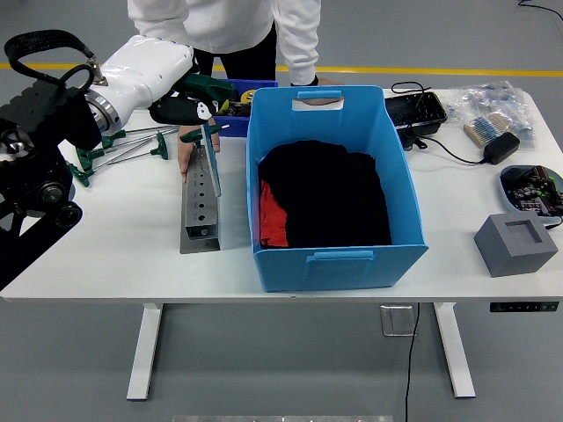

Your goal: Lift tool from toolbox,place it in box,lift tool from toolbox,place it in box

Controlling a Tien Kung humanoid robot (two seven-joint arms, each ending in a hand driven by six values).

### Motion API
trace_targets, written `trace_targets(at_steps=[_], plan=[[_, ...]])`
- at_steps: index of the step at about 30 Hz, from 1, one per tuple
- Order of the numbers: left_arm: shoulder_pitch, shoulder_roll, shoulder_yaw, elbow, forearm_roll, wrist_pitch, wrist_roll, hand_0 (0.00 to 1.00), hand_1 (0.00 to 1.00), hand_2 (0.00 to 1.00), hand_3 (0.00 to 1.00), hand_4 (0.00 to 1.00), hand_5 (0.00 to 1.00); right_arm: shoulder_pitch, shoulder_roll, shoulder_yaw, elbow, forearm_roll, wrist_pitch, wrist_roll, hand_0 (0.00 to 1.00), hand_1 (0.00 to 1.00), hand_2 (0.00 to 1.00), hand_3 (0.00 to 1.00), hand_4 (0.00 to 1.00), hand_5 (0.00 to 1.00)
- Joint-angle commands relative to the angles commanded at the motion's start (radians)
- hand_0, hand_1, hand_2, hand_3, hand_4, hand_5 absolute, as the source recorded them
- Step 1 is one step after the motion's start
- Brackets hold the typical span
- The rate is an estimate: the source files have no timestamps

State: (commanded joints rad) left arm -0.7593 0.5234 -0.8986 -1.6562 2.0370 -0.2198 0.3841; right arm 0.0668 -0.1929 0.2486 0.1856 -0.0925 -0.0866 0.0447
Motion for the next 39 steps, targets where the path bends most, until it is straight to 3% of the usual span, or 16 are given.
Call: trace_targets(at_steps=[6,11,14,25,28,35,39], plan=[[-0.047,-0.005,-0.001,-0.057,-0.017,0.001,-0.003,0.22,0.051,0.058,0.064,0.59,0.672,0.001,0.0,0.0,0.0,0.0,0.0,0.0,0.677,0.645,0.716,0.579,0.784,0.729],[-0.093,-0.029,0.009,-0.122,-0.031,0.006,-0.009,0.22,0.051,0.059,0.064,0.59,0.669,0.001,0.0,-0.003,0.0,0.002,0.001,-0.001,0.676,0.645,0.716,0.579,0.784,0.73],[-0.111,-0.044,0.017,-0.123,-0.041,0.009,-0.013,0.219,0.051,0.06,0.064,0.589,0.666,0.002,-0.001,-0.002,0.0,0.002,0.001,-0.001,0.676,0.645,0.716,0.579,0.784,0.73],[-0.178,-0.16,0.122,-0.121,-0.112,0.084,-0.067,0.218,0.051,0.06,0.065,0.59,0.661,0.007,-0.002,-0.012,0.001,0.012,0.0,-0.001,0.676,0.645,0.716,0.58,0.784,0.729],[-0.189,-0.195,0.178,-0.089,-0.127,0.112,-0.085,0.218,0.051,0.06,0.065,0.59,0.661,0.008,-0.003,-0.016,0.001,0.015,0.0,-0.001,0.676,0.645,0.716,0.58,0.784,0.729],[-0.234,-0.294,0.352,0.059,-0.146,0.179,-0.134,0.219,0.059,0.07,0.072,0.59,0.656,0.014,-0.005,-0.026,0.001,0.018,-0.001,-0.001,0.676,0.645,0.716,0.578,0.784,0.73],[-0.239,-0.331,0.386,0.113,-0.135,0.19,-0.141,0.22,0.063,0.072,0.076,0.59,0.653,0.018,-0.006,-0.028,0.002,0.019,-0.002,-0.001,0.676,0.645,0.717,0.58,0.784,0.729]])
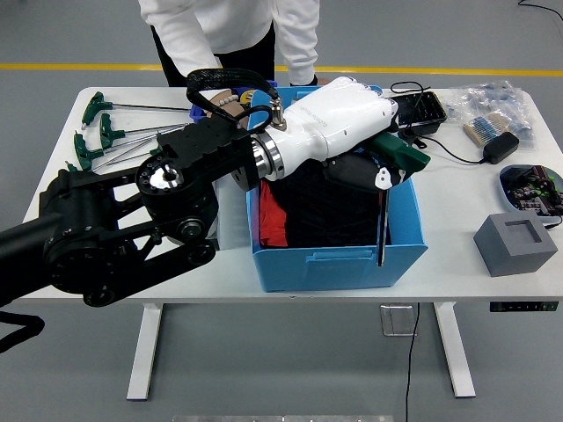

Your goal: Lift tool from toolbox,place it in box,lift tool from toolbox,place it in box

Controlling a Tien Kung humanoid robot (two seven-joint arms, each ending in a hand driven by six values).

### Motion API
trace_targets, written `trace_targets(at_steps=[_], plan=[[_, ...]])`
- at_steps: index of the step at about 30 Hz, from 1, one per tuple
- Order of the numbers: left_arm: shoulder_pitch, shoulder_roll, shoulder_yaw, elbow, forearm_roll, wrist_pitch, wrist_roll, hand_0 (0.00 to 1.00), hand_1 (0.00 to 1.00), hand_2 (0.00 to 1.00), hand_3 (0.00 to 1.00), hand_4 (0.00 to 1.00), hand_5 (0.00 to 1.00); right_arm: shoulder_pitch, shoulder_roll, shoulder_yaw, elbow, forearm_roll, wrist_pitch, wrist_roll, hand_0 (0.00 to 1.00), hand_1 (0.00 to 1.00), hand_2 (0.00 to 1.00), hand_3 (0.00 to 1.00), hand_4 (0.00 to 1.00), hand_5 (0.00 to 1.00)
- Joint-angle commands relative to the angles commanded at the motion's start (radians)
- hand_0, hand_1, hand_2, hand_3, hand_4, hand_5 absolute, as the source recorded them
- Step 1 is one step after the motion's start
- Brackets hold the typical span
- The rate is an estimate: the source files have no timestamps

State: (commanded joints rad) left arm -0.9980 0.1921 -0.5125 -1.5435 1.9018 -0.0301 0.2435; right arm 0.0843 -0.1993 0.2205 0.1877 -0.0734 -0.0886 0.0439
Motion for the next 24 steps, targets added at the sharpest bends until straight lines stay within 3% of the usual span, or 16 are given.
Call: trace_targets(at_steps=[4,11,17,24], plan=[[-0.007,-0.012,-0.002,0.018,0.009,0.002,0.001,0.219,0.062,0.073,0.077,0.595,0.653,0.001,-0.001,-0.003,0.001,0.006,-0.002,0.001,0.677,0.644,0.716,0.579,0.785,0.729],[-0.04,-0.006,-0.019,0.014,0.005,-0.005,0.005,0.219,0.062,0.073,0.077,0.599,0.654,0.002,-0.002,-0.004,0.001,0.01,-0.004,0.002,0.676,0.644,0.716,0.579,0.785,0.73],[-0.064,0.016,-0.055,0.018,-0.012,-0.024,0.017,0.22,0.06,0.073,0.076,0.601,0.655,0.0,-0.002,-0.007,0.0,0.011,-0.003,0.001,0.676,0.644,0.717,0.579,0.784,0.731],[-0.08,0.015,-0.08,0.042,-0.015,-0.03,0.018,0.216,0.061,0.075,0.077,0.606,0.65,-0.001,0.0,-0.017,0.0,0.014,-0.003,0.0,0.676,0.644,0.717,0.578,0.784,0.73]])
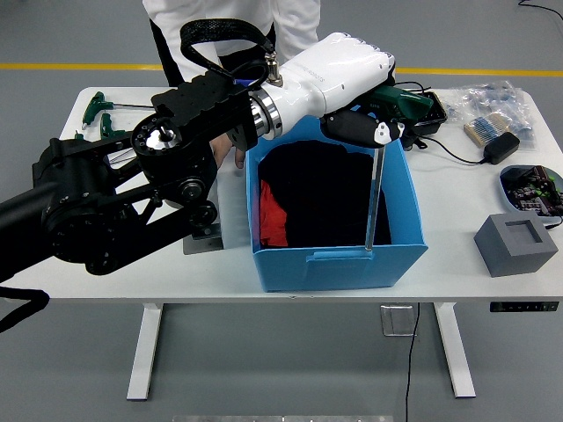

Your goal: Lift tool from toolbox,place it in box,lift tool from toolbox,place it in box

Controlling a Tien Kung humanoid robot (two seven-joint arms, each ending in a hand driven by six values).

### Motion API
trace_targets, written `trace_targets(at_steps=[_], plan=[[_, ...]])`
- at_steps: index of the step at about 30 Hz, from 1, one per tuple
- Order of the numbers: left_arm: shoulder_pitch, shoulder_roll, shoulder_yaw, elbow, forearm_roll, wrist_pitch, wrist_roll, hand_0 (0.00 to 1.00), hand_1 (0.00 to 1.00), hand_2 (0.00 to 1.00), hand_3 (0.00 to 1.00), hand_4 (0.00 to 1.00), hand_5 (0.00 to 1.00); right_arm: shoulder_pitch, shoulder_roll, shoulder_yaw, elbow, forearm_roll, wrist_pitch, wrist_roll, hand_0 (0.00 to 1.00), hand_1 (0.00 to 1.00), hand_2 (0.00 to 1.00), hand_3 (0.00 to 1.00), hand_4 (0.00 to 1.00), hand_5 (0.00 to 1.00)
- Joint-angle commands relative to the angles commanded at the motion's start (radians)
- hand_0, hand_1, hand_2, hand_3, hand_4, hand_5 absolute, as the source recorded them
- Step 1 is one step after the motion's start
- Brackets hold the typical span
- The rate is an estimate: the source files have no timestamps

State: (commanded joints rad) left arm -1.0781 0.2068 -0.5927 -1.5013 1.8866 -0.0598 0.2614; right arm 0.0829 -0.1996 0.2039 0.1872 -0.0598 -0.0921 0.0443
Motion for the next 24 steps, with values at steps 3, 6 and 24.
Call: trace_targets(at_steps=[3,6,24], plan=[[-0.008,-0.002,-0.007,0.009,0.0,-0.005,0.001,0.216,0.061,0.075,0.077,0.606,0.65,-0.001,0.001,-0.006,0.0,0.004,0.0,0.0,0.676,0.644,0.717,0.578,0.784,0.73],[-0.015,-0.007,-0.014,0.017,0.002,-0.004,0.0,0.216,0.061,0.073,0.077,0.61,0.645,-0.002,0.001,-0.008,-0.001,0.005,-0.001,0.0,0.676,0.644,0.717,0.578,0.784,0.731],[-0.045,-0.099,0.125,0.195,0.027,0.053,-0.084,0.235,0.105,0.106,0.115,0.616,0.618,0.006,-0.004,-0.019,0.002,0.007,0.0,0.0,0.676,0.644,0.717,0.577,0.782,0.725]])
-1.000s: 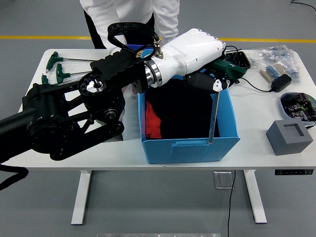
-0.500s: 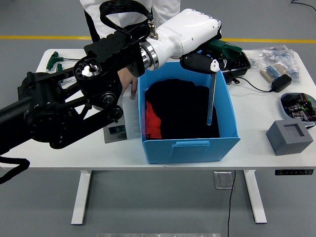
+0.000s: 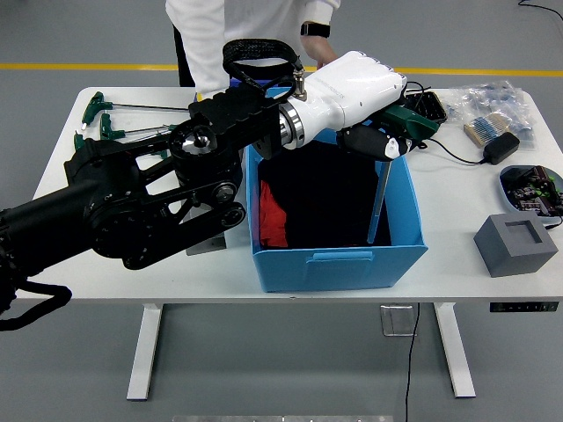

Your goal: Lift tool from toolbox,place it in box,lift tool from toolbox,place it in box

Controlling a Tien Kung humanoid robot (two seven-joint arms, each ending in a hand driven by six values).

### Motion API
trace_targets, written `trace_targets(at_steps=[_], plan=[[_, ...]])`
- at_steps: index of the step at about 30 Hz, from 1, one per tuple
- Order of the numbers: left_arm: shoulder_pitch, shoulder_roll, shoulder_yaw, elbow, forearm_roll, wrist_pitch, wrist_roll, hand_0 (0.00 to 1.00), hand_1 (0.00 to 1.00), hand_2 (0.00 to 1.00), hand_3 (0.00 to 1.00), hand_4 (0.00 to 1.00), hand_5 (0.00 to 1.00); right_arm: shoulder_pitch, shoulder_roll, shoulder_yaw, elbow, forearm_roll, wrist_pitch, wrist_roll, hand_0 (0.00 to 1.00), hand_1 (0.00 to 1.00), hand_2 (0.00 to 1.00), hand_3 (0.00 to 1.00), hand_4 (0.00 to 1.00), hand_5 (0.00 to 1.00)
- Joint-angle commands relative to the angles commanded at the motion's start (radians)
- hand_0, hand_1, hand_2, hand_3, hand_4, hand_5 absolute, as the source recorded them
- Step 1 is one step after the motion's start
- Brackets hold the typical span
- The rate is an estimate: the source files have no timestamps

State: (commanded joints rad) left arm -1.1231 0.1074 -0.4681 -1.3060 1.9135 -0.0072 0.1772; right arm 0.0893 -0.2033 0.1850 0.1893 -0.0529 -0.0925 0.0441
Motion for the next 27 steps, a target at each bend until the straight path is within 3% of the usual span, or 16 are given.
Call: trace_targets(at_steps=[9,10,15,16,21,22,27], plan=[[-0.027,-0.055,0.072,0.124,-0.043,0.006,-0.046,0.258,0.147,0.139,0.165,0.63,0.617,0.009,-0.006,-0.016,0.001,0.006,-0.001,0.0,0.676,0.644,0.717,0.577,0.781,0.725],[-0.03,-0.062,0.08,0.139,-0.051,0.005,-0.049,0.277,0.194,0.177,0.215,0.638,0.608,0.01,-0.006,-0.018,0.001,0.008,-0.001,0.0,0.676,0.644,0.717,0.577,0.781,0.725],[-0.044,-0.088,0.106,0.203,-0.08,0.004,-0.064,0.277,0.194,0.177,0.215,0.638,0.608,0.013,-0.009,-0.026,0.002,0.011,-0.002,0.0,0.676,0.644,0.717,0.577,0.781,0.725],[-0.046,-0.093,0.108,0.215,-0.083,0.004,-0.067,0.29,0.265,0.249,0.33,0.657,0.61,0.014,-0.01,-0.028,0.002,0.011,-0.002,0.0,0.676,0.644,0.717,0.577,0.782,0.725],[-0.052,-0.107,0.109,0.259,-0.08,-0.007,-0.068,0.29,0.265,0.249,0.33,0.657,0.61,0.018,-0.013,-0.037,0.003,0.015,-0.005,0.001,0.676,0.644,0.717,0.577,0.782,0.725],[-0.054,-0.107,0.109,0.264,-0.077,-0.013,-0.064,0.331,0.393,0.384,0.478,0.676,0.623,0.018,-0.013,-0.04,0.003,0.017,-0.005,0.001,0.677,0.644,0.717,0.578,0.782,0.725],[-0.065,-0.107,0.109,0.289,-0.067,-0.017,-0.064,0.331,0.393,0.384,0.478,0.676,0.623,0.017,-0.013,-0.05,0.004,0.022,-0.008,0.002,0.677,0.644,0.717,0.578,0.782,0.725]])
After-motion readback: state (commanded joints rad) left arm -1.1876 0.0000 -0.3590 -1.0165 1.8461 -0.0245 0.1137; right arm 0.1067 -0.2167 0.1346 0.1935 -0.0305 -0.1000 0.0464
